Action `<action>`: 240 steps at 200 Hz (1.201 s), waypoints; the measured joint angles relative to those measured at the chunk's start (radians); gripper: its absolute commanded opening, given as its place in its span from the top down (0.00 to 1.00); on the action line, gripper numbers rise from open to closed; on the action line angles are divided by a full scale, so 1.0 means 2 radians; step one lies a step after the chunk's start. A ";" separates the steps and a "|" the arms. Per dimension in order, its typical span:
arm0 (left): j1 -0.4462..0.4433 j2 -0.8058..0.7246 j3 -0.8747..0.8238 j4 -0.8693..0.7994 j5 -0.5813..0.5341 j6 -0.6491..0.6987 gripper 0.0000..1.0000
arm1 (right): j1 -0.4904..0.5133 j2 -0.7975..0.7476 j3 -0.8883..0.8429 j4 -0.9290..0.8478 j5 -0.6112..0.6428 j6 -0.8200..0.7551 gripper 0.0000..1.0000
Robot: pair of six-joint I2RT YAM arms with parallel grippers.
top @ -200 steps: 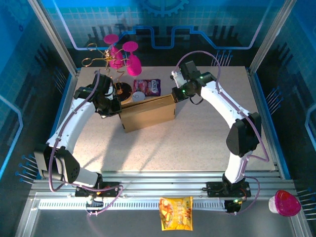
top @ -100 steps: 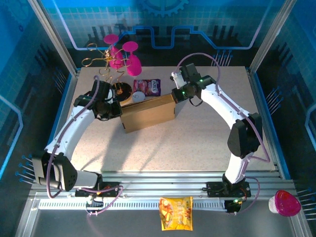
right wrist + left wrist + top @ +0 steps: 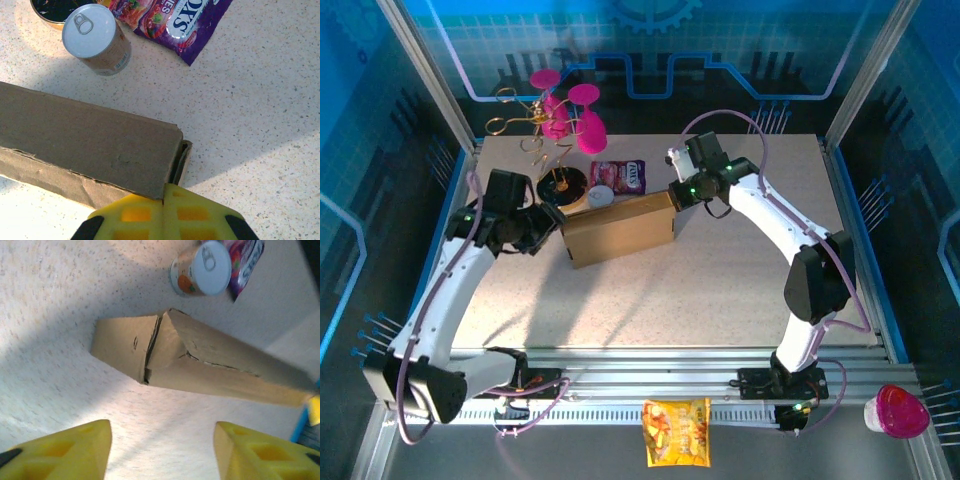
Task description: Fold the paper box
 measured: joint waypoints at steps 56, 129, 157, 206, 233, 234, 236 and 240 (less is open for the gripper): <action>0.000 -0.015 -0.065 0.085 0.003 -0.281 0.30 | 0.000 0.000 0.000 0.001 0.000 0.000 1.00; 0.001 0.042 -0.088 0.193 0.006 -0.406 0.29 | 0.000 0.000 -0.001 0.002 0.000 -0.004 1.00; 0.001 0.038 -0.104 0.221 0.010 -0.414 0.31 | 0.000 0.000 -0.001 0.002 0.006 -0.003 1.00; 0.002 0.023 -0.131 0.257 0.020 -0.419 0.31 | 0.000 0.000 -0.001 0.001 0.011 -0.003 1.00; 0.002 0.024 -0.120 0.238 0.027 -0.403 0.29 | -0.001 0.000 -0.001 0.001 0.013 -0.003 1.00; 0.002 0.024 -0.120 0.237 0.028 -0.402 0.29 | -0.001 0.000 -0.001 0.001 0.013 -0.003 1.00; 0.002 0.024 -0.117 0.233 0.029 -0.402 0.28 | -0.001 0.000 -0.001 0.001 0.013 -0.004 1.00; 0.002 0.026 -0.112 0.223 0.031 -0.397 0.28 | -0.001 0.000 -0.001 0.001 0.013 -0.003 1.00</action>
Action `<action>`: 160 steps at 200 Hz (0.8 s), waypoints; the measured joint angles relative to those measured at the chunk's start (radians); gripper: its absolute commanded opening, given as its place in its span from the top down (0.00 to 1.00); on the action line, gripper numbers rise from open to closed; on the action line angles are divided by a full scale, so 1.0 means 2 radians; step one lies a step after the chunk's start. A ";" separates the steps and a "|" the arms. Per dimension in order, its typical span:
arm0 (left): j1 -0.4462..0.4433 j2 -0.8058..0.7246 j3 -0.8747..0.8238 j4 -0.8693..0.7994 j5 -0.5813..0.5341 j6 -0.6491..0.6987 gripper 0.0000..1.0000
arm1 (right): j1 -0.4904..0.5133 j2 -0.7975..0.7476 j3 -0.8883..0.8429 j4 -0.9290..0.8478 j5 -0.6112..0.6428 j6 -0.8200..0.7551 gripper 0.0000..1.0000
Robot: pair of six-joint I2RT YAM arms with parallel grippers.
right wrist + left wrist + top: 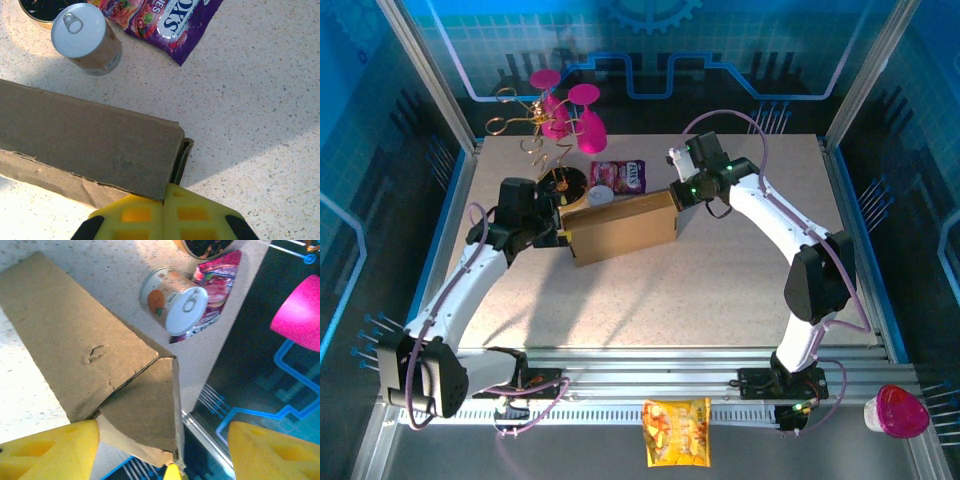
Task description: Fold the paper box
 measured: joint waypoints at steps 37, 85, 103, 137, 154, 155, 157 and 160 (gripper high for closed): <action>0.003 0.019 0.056 -0.093 0.009 0.044 0.25 | 0.000 0.000 0.000 0.000 -0.006 0.000 1.00; 0.017 0.020 0.095 -0.153 0.010 0.063 0.23 | 0.000 0.000 0.000 0.000 -0.006 0.000 1.00; 0.018 0.020 0.097 -0.156 0.017 0.060 0.20 | 0.000 0.000 0.000 0.000 -0.006 0.000 1.00; 0.012 0.020 0.065 -0.126 0.037 0.031 0.17 | 0.000 0.000 0.000 0.000 -0.006 0.000 1.00; 0.007 0.024 0.054 -0.117 0.044 0.018 0.19 | 0.000 0.000 0.000 -0.001 -0.007 0.000 1.00; 0.007 0.025 0.054 -0.116 0.044 0.018 0.19 | 0.000 0.000 0.000 -0.001 -0.007 0.000 1.00; 0.006 0.026 0.054 -0.115 0.045 0.017 0.19 | 0.000 0.000 0.000 -0.001 -0.007 0.000 1.00; 0.006 0.028 0.054 -0.113 0.045 0.016 0.20 | 0.000 0.000 0.000 -0.001 -0.007 0.000 1.00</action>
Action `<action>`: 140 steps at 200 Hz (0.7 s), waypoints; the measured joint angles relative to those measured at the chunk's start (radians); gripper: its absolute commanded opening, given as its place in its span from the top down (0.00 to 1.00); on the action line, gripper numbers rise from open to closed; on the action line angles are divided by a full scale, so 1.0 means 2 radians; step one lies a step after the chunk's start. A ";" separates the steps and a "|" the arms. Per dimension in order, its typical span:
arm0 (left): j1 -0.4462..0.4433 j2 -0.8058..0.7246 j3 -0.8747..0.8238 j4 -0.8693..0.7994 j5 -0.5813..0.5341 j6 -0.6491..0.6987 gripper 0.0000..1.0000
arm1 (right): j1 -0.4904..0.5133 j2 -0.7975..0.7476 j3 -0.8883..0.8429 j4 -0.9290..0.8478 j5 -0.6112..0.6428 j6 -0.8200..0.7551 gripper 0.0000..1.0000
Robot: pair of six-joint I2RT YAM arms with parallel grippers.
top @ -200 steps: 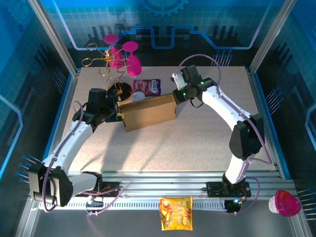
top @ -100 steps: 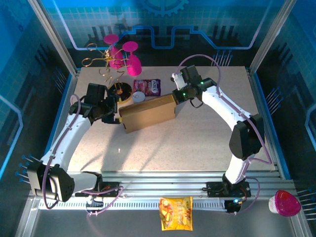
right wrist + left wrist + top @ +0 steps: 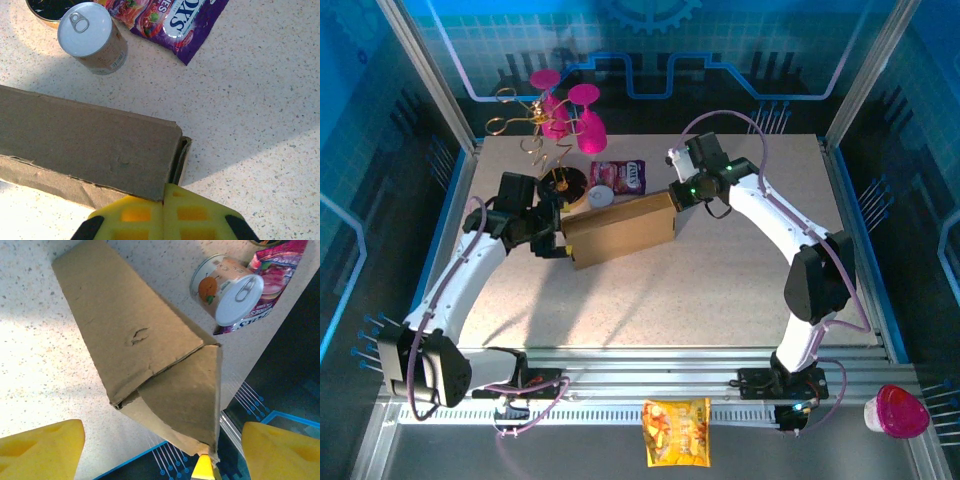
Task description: Fold the paper box
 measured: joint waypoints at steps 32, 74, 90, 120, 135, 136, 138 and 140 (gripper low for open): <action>-0.003 0.009 -0.015 0.036 0.003 -0.018 0.26 | 0.000 0.000 0.000 0.000 0.000 0.000 1.00; -0.009 0.006 -0.051 0.082 0.000 -0.041 0.43 | 0.000 0.000 0.000 -0.003 -0.003 0.000 1.00; -0.010 0.001 -0.058 0.091 -0.002 -0.049 0.46 | 0.000 0.000 0.000 -0.004 -0.004 0.000 1.00; -0.011 -0.007 -0.070 0.102 -0.004 -0.051 0.49 | -0.001 0.000 0.000 -0.010 -0.009 0.004 0.82; -0.012 -0.008 -0.072 0.105 -0.004 -0.052 0.49 | -0.003 0.000 0.000 -0.018 -0.019 0.016 0.72; -0.012 -0.008 -0.072 0.105 -0.004 -0.053 0.49 | -0.004 0.000 0.000 -0.019 -0.021 0.020 0.72; -0.012 -0.008 -0.072 0.105 -0.005 -0.053 0.49 | -0.004 0.000 0.000 -0.020 -0.023 0.020 0.71; -0.012 -0.008 -0.073 0.106 -0.005 -0.054 0.49 | -0.005 0.000 0.000 -0.022 -0.025 0.020 0.70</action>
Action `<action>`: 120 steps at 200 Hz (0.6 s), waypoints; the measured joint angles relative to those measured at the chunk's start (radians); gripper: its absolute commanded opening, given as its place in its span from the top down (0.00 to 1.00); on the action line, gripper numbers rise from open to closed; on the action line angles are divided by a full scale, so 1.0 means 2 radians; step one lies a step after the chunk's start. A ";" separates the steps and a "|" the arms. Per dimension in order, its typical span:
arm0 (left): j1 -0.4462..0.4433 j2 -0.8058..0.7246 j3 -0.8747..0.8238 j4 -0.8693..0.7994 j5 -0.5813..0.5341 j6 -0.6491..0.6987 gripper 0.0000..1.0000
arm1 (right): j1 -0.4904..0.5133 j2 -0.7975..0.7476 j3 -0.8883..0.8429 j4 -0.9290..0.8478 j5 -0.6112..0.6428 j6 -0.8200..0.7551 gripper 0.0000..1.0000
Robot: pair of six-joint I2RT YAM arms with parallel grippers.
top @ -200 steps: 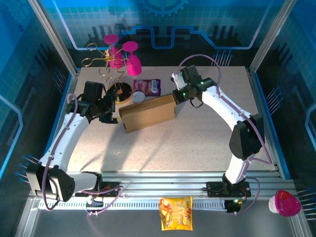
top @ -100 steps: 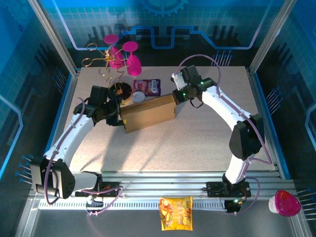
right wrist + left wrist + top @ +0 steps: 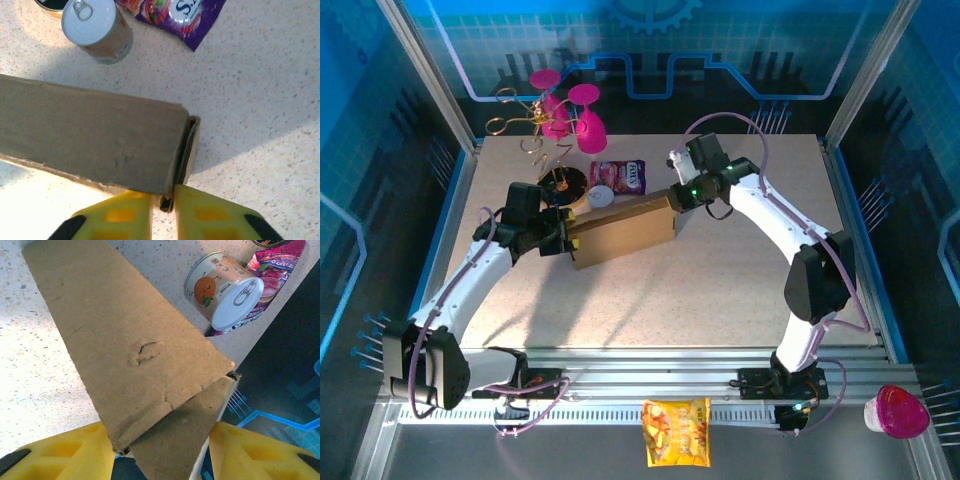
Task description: Fold the paper box
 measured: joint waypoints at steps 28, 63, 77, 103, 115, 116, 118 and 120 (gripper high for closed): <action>-0.001 0.000 -0.002 0.005 0.000 -0.010 0.49 | -0.011 -0.010 -0.004 -0.009 -0.034 0.050 0.55; -0.002 0.000 -0.002 0.005 -0.002 -0.011 0.49 | -0.057 -0.072 -0.047 0.020 -0.092 0.183 0.46; -0.002 0.000 -0.002 0.005 -0.002 -0.011 0.49 | -0.079 -0.088 -0.065 0.040 -0.119 0.253 0.44; -0.002 0.000 -0.002 0.005 -0.002 -0.011 0.49 | -0.096 -0.085 -0.091 0.090 -0.166 0.377 0.42; -0.002 0.000 -0.002 0.005 -0.002 -0.011 0.49 | -0.095 -0.077 -0.100 0.114 -0.186 0.429 0.41; -0.002 0.000 -0.002 0.005 -0.002 -0.011 0.49 | -0.094 -0.076 -0.100 0.117 -0.187 0.433 0.41; -0.002 0.000 -0.002 0.005 -0.002 -0.011 0.49 | -0.094 -0.075 -0.101 0.121 -0.190 0.443 0.40; -0.002 0.000 -0.002 0.005 -0.002 -0.011 0.49 | -0.093 -0.074 -0.103 0.126 -0.192 0.451 0.40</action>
